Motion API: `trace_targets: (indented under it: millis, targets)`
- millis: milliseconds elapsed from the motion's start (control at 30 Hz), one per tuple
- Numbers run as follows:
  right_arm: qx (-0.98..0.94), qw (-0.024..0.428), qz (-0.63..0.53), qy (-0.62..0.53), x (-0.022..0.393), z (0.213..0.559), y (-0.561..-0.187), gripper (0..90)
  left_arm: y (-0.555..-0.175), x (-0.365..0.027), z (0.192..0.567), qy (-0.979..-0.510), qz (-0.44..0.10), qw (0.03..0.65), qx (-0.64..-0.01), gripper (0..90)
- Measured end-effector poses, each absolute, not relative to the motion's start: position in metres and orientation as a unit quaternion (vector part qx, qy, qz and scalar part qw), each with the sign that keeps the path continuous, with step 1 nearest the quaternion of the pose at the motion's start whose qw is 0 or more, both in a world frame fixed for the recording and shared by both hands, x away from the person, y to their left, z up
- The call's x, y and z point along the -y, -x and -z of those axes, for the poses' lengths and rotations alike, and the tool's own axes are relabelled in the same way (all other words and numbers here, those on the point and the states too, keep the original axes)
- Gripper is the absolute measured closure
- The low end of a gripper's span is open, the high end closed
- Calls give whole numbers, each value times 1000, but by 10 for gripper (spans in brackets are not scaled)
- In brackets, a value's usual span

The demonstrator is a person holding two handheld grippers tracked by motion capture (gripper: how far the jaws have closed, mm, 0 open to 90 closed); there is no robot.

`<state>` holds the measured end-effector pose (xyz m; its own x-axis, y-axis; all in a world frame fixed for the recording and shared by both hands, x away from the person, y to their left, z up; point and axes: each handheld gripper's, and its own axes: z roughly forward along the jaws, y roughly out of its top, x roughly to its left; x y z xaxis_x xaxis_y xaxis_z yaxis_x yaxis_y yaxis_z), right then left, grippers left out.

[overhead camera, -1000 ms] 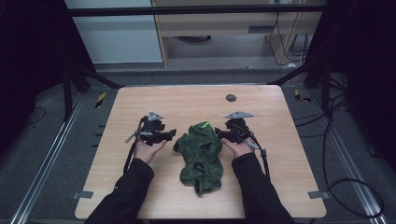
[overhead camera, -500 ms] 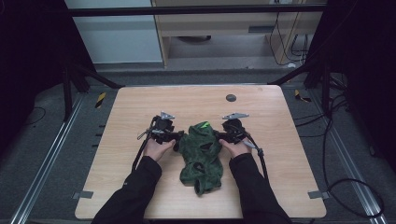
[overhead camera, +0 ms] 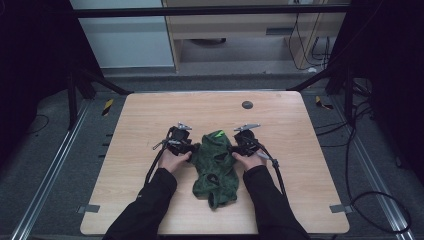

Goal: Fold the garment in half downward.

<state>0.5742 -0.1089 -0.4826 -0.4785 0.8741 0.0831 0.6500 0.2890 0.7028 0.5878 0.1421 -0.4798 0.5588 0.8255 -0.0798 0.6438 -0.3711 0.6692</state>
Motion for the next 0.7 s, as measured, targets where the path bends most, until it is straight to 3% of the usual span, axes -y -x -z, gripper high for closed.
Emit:
trace_targets:
  millis: [467,700]
  targets:
    - [-791,139,-343,-487,110,490,-576,609,-590,-138,488,-820,-111,330,-453,713]
    - [-793,128,-347,-484,108,492,-575,725,-589,-135,487,-821,-109,326,-457,785]
